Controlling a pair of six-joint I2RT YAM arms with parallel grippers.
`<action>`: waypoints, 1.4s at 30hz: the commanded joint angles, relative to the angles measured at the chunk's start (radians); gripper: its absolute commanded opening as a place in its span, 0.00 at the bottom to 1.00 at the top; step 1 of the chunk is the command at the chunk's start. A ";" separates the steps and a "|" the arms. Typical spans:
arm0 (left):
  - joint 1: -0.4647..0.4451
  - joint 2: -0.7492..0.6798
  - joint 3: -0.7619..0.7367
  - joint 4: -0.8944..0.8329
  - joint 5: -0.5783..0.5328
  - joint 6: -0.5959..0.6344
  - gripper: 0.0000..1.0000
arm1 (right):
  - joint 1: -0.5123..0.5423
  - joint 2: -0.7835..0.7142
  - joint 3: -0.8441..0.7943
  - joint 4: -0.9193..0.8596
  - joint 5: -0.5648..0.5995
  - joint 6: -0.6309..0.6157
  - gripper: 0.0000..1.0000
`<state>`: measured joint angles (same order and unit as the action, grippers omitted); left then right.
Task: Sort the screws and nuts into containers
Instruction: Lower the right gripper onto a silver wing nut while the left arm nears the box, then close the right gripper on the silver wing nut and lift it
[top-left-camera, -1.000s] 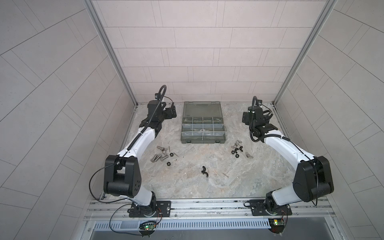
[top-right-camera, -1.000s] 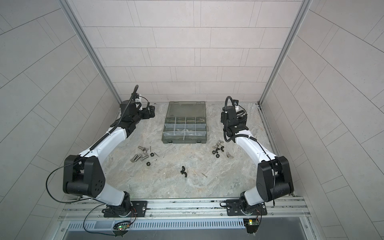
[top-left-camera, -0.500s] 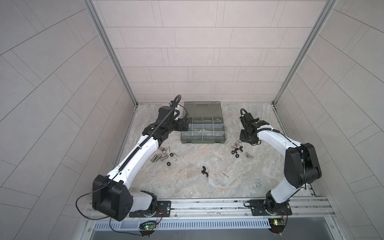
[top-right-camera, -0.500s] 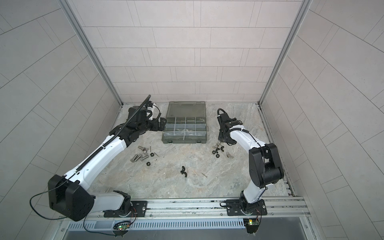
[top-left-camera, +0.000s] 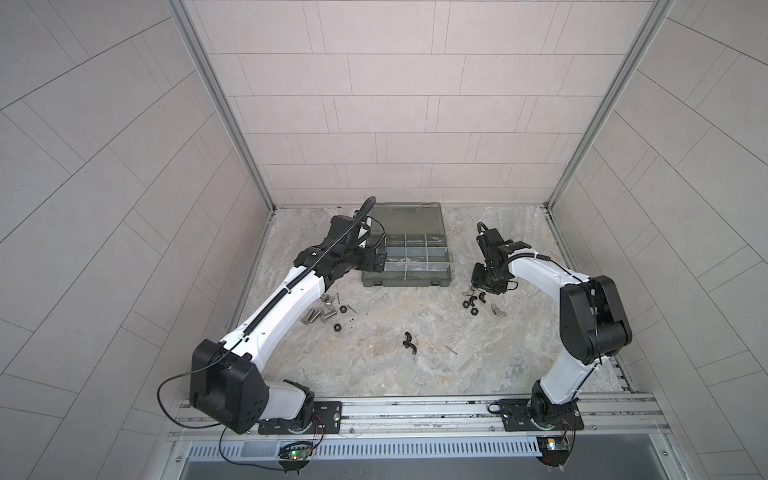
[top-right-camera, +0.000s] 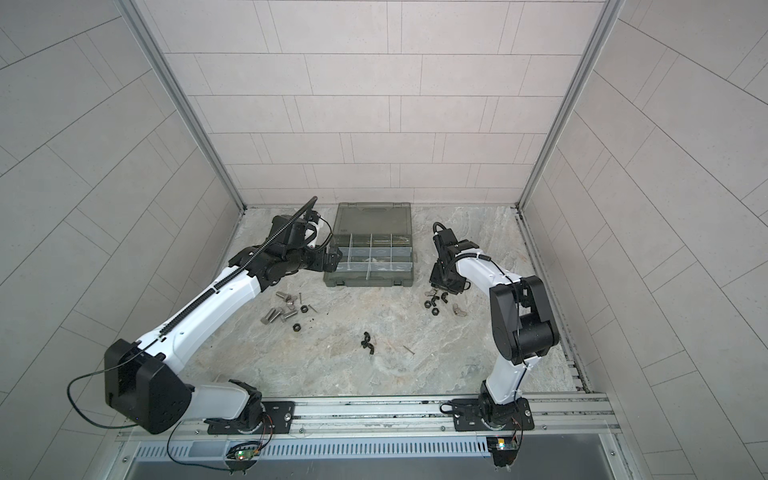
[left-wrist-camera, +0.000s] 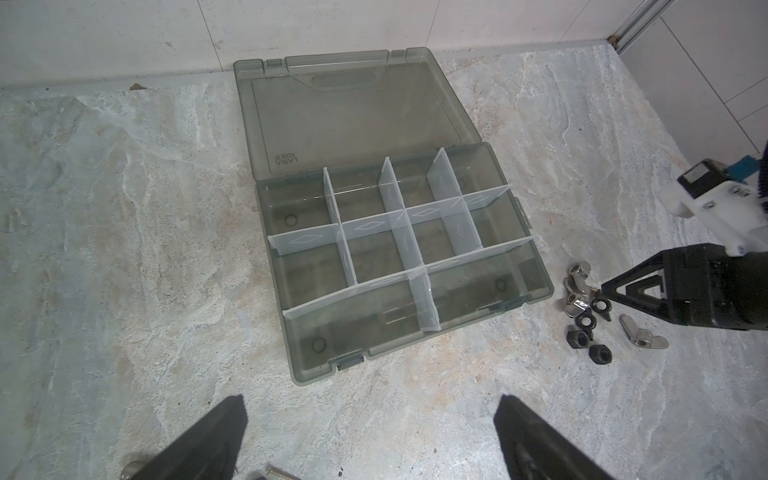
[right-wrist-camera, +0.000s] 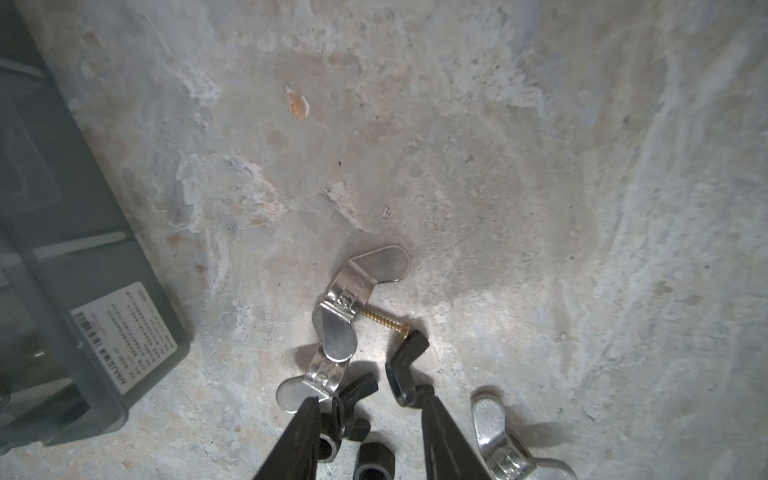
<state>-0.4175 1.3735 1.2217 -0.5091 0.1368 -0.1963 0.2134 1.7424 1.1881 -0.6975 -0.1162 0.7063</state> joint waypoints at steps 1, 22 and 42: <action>-0.007 -0.004 0.046 -0.039 -0.003 0.029 1.00 | -0.010 0.024 0.017 0.014 -0.026 0.042 0.42; -0.009 -0.021 0.064 -0.059 -0.043 0.122 1.00 | -0.034 0.178 0.119 0.033 -0.044 0.082 0.38; -0.009 -0.027 0.019 -0.045 -0.026 0.106 1.00 | -0.037 0.205 0.129 -0.041 -0.022 0.048 0.25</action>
<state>-0.4221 1.3724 1.2560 -0.5564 0.1070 -0.0856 0.1791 1.9358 1.3109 -0.6712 -0.1665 0.7551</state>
